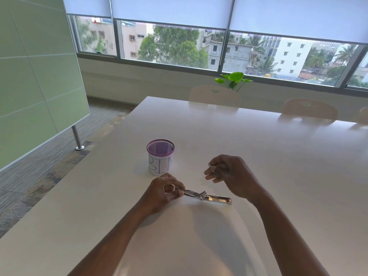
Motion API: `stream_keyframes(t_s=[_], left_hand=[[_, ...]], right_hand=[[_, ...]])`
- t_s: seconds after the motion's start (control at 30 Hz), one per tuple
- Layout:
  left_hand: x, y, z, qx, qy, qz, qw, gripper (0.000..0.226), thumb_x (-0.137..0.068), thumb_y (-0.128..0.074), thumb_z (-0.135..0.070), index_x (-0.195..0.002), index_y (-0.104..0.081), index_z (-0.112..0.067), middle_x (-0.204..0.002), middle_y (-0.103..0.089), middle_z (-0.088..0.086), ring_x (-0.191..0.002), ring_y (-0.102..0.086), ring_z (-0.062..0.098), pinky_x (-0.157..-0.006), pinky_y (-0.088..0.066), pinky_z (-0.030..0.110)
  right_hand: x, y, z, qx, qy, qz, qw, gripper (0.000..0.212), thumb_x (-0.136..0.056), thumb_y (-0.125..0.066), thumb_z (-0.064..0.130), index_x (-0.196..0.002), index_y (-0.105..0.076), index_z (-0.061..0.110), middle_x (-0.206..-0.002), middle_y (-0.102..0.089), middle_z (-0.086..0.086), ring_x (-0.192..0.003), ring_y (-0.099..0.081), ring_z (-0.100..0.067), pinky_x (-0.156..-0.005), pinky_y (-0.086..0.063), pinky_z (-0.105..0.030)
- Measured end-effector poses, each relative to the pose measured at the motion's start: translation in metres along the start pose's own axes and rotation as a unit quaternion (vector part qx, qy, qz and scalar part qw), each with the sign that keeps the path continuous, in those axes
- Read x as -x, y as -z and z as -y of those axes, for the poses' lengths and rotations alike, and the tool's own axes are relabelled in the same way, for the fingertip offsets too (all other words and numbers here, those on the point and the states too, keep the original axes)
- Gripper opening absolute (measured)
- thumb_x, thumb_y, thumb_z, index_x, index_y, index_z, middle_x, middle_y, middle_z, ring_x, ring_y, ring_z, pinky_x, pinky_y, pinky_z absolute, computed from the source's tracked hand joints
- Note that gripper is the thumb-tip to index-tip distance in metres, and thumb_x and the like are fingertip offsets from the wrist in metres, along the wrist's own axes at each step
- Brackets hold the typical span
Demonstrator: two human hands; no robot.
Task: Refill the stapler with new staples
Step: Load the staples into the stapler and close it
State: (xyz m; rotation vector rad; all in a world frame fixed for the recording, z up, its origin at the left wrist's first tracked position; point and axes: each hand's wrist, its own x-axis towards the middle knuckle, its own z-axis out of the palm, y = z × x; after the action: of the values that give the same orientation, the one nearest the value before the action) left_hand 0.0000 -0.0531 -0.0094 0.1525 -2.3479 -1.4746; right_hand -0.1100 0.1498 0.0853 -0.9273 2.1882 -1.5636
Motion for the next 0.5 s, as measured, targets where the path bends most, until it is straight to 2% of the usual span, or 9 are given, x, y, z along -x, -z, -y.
stream_keyframes(t_s=[0.03,0.1,0.17,0.27,0.4,0.5], left_hand=[[0.000,0.000,-0.002,0.025,0.003,-0.006,1.000,0.019,-0.078,-0.078,-0.005,-0.083,-0.078,-0.023,-0.084,-0.057,-0.005,-0.054,-0.047,-0.001,-0.060,-0.038,0.008],[0.001,-0.001,-0.008,0.086,0.000,-0.017,0.996,0.022,-0.080,-0.075,0.002,-0.083,-0.078,-0.020,-0.088,-0.064,-0.001,-0.062,-0.060,0.002,-0.067,-0.047,0.012],[0.002,0.000,-0.016,0.161,-0.002,-0.036,0.986,0.026,-0.080,-0.071,0.009,-0.084,-0.077,-0.016,-0.090,-0.073,0.006,-0.072,-0.068,0.011,-0.069,-0.055,0.020],[0.004,0.001,-0.029,0.219,-0.004,-0.065,0.974,0.023,-0.081,-0.070,0.009,-0.086,-0.078,-0.012,-0.090,-0.076,0.014,-0.074,-0.071,0.016,-0.064,-0.059,0.025],[0.008,0.000,-0.043,0.270,0.007,-0.105,0.957,0.019,-0.079,-0.070,0.007,-0.083,-0.077,-0.010,-0.073,-0.076,0.010,-0.067,-0.072,0.017,-0.063,-0.061,0.026],[0.010,0.001,-0.050,0.309,0.014,-0.123,0.943,0.012,-0.076,-0.073,0.000,-0.087,-0.075,-0.004,-0.081,-0.077,0.015,-0.075,-0.075,0.025,-0.067,-0.061,0.028]], right_hand=[[0.002,-0.002,0.003,-0.002,0.008,0.002,1.000,0.028,-0.089,-0.052,-0.013,-0.080,-0.063,0.011,-0.075,-0.074,-0.009,-0.070,-0.072,-0.026,-0.064,-0.049,-0.032],[0.006,-0.005,0.011,0.035,0.046,-0.001,0.998,0.023,-0.089,-0.057,-0.009,-0.082,-0.064,0.012,-0.081,-0.075,-0.008,-0.072,-0.071,-0.020,-0.064,-0.049,-0.021],[0.011,-0.009,0.019,0.115,0.086,-0.010,0.990,0.012,-0.089,-0.065,0.005,-0.084,-0.068,0.016,-0.082,-0.074,0.005,-0.074,-0.069,-0.007,-0.065,-0.049,-0.011],[0.015,-0.015,0.027,0.171,0.128,-0.014,0.977,0.009,-0.087,-0.069,0.014,-0.084,-0.072,0.023,-0.087,-0.070,0.011,-0.080,-0.065,-0.002,-0.072,-0.049,-0.015],[0.018,-0.024,0.029,0.213,0.159,-0.029,0.963,0.012,-0.083,-0.072,0.014,-0.084,-0.075,0.026,-0.087,-0.067,0.011,-0.082,-0.061,-0.002,-0.071,-0.040,-0.006],[0.019,-0.031,0.027,0.250,0.163,-0.035,0.954,0.016,-0.081,-0.070,0.012,-0.085,-0.075,0.027,-0.085,-0.065,0.012,-0.080,-0.058,-0.002,-0.068,-0.037,-0.005]])
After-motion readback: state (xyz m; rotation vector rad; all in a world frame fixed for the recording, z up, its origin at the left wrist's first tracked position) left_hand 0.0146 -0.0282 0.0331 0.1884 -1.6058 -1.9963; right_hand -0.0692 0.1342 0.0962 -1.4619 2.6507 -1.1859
